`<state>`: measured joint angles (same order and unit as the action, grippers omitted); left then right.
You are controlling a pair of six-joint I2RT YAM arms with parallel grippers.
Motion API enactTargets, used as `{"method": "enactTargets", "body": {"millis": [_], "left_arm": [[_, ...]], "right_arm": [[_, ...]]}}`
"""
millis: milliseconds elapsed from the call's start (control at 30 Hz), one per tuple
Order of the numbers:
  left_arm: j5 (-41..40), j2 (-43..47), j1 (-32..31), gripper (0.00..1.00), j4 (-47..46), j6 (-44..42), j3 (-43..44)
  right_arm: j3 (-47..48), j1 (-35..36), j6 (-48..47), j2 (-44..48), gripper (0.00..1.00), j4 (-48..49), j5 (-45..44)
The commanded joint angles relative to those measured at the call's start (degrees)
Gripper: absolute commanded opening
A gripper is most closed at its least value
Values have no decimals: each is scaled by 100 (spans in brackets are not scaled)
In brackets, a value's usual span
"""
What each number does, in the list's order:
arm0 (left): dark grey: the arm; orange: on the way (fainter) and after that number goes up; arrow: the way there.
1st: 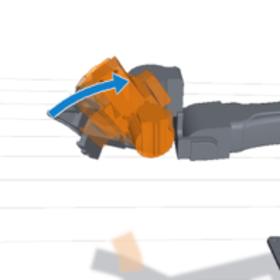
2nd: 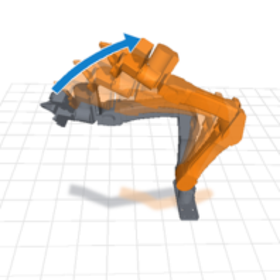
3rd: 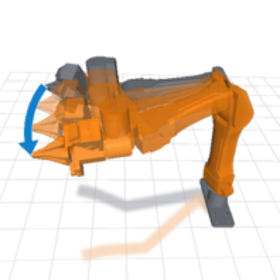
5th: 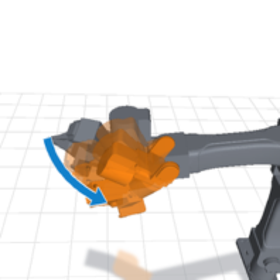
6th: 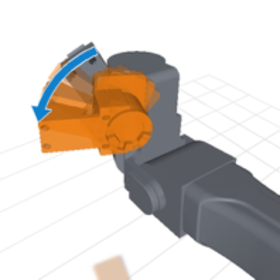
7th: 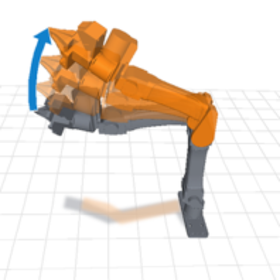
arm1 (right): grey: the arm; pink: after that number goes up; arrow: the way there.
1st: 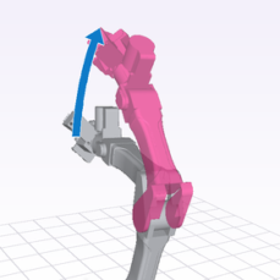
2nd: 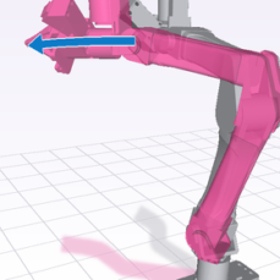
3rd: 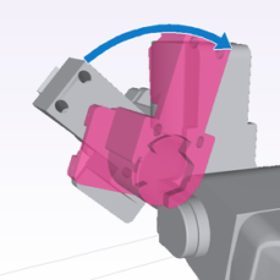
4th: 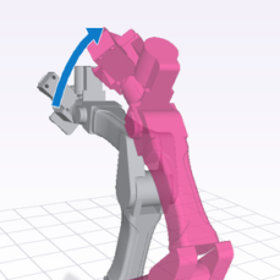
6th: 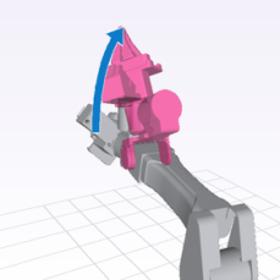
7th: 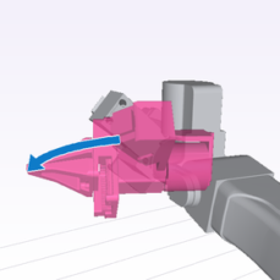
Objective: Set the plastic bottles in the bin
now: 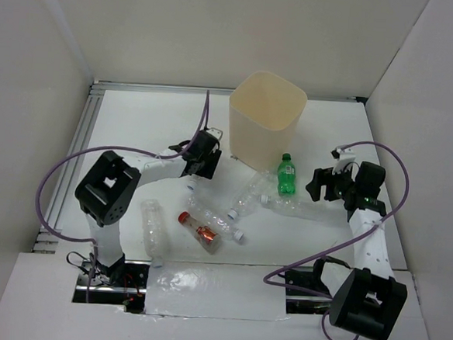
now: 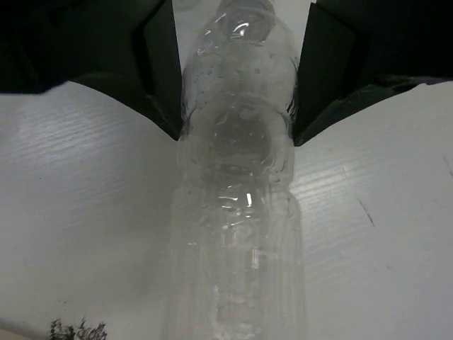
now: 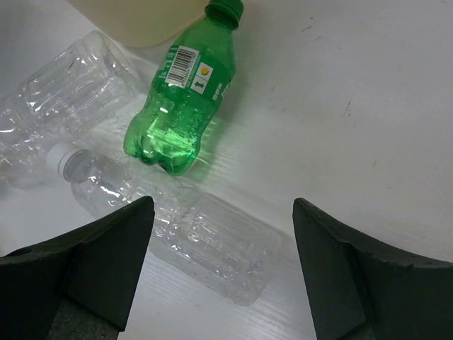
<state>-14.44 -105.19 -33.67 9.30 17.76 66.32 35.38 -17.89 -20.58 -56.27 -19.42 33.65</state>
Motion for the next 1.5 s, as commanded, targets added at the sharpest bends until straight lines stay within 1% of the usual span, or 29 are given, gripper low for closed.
{"method": "enactTargets", "body": {"millis": [0, 33, 100, 133, 167, 233, 267, 300, 333, 400, 500, 600, 633, 700, 733, 767, 867, 900, 933, 1000, 1033, 1067, 1133, 1200, 1233, 1300, 1367, 1400, 1467], "left_arm": [[-322, -28, -8, 61, -139, -220, 302], [-323, -28, -8, 44, -139, -220, 241], [-436, 234, -8, 28, -139, -291, 188], [-507, 375, -8, 17, -78, -291, 118], [-560, 750, -8, 17, -77, -291, 118], [-622, 1200, 115, 17, -25, -343, 30], [-674, 1620, 115, 17, 27, -343, 30], [-727, 1807, 115, 17, 106, -343, 125], [-727, 1974, 115, 16, 177, -343, 300], [-675, 2238, 115, 16, 352, -343, 573], [-368, 2477, 62, 15, 415, -343, 1153], [282, 2390, 10, 15, 135, -238, 1803], [684, 2284, -51, 15, -119, -151, 1988], [950, 1882, -113, 15, -454, -10, 2559], [1108, 1705, -113, 15, -621, -9, 2770], [1188, 1521, -174, 16, -910, 139, 3224], [1277, 782, -289, 17, -1403, 341, 3781], [1277, 632, -289, 20, -1814, 403, 3991], [1198, 483, -289, 25, -2044, 456, 4054], [988, 79, -351, 29, -2701, 509, 4186], [865, -71, -420, 33, -2818, 509, 4274], [698, -411, -421, 46, -2820, 509, 4397], [697, -791, -474, 49, -2620, 509, 4932], [574, -1099, -535, 66, -2425, 448, 5214], [574, -1274, -535, 75, -2355, 369, 5302], [494, -1390, -587, 85, -2293, 264, 5365], [494, -1391, -588, 92, -2214, 263, 5435], [494, -1391, -588, 92, -2161, 211, 5487], [494, -1321, -588, 98, -2160, 150, 5488]], "right_arm": [[233, -22, -192, -51, 86, -62, 282], [285, -22, -192, -51, 86, -62, 283], [286, -22, -253, -103, 86, -62, 343], [286, -22, -254, -103, 84, -114, 405], [286, -22, -254, -103, 83, -115, 406], [286, -22, -359, -156, 74, -115, 589], [286, -22, -359, -156, 70, -115, 642], [286, -22, -429, -156, 66, -115, 721], [286, -22, -429, -208, 55, -115, 722], [286, -22, -482, -209, 49, -115, 792], [286, -22, -596, -314, 49, -115, 854], [224, -22, -596, -314, 52, -115, 959], [224, -22, -649, -314, 53, -115, 1020], [224, -22, -720, -314, 55, -115, 1090], [224, -22, -789, -314, 58, -115, 1091], [224, -22, -790, -314, 59, -115, 1143], [171, -22, -851, -314, 66, -115, 1144], [171, -22, -851, -314, 67, -115, 1144], [171, -22, -851, -314, 67, -115, 1144], [171, -22, -851, -314, 67, -115, 1144], [171, -22, -851, -314, 67, -115, 1144], [171, -22, -851, -314, 67, -115, 1144], [171, -22, -799, -314, 68, -1, 1144], [171, -22, -799, -314, 72, 0, 1144], [171, -22, -746, -314, 77, 69, 1144], [171, 31, -676, -401, 81, 140, 1144], [224, 83, -501, -533, 83, 307, 1144], [224, 171, -395, -743, 85, 368, 1022], [355, 434, -228, -1085, 87, 552, 820]]}}
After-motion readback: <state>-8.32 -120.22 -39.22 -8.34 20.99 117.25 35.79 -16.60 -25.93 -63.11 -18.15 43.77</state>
